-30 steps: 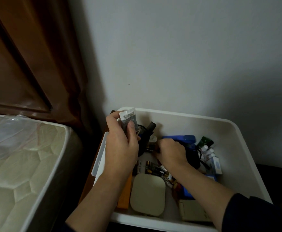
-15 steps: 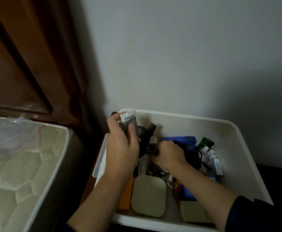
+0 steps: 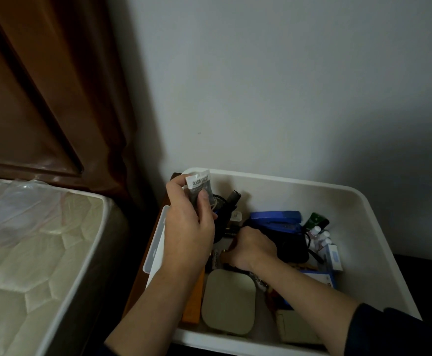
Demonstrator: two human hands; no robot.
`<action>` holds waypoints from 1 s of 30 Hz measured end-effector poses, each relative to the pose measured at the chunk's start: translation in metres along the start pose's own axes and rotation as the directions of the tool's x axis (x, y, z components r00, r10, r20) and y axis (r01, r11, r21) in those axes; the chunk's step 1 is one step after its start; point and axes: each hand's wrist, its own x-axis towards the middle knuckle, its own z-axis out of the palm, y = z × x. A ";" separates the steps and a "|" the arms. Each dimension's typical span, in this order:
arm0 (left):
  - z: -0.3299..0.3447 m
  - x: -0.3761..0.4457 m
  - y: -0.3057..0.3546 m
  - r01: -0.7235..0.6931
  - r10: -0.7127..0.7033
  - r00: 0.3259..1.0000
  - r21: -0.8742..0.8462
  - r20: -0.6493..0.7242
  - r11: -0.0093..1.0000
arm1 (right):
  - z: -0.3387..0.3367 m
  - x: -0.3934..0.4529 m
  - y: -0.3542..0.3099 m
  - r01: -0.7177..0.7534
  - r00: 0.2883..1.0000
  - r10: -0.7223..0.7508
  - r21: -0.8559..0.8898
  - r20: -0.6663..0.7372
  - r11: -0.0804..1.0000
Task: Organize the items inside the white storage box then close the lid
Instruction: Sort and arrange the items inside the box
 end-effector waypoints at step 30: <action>0.001 0.001 -0.005 -0.032 0.033 0.999 0.038 -0.026 0.999 | -0.011 0.013 0.019 0.175 0.965 -0.209 -0.202 -0.160 0.964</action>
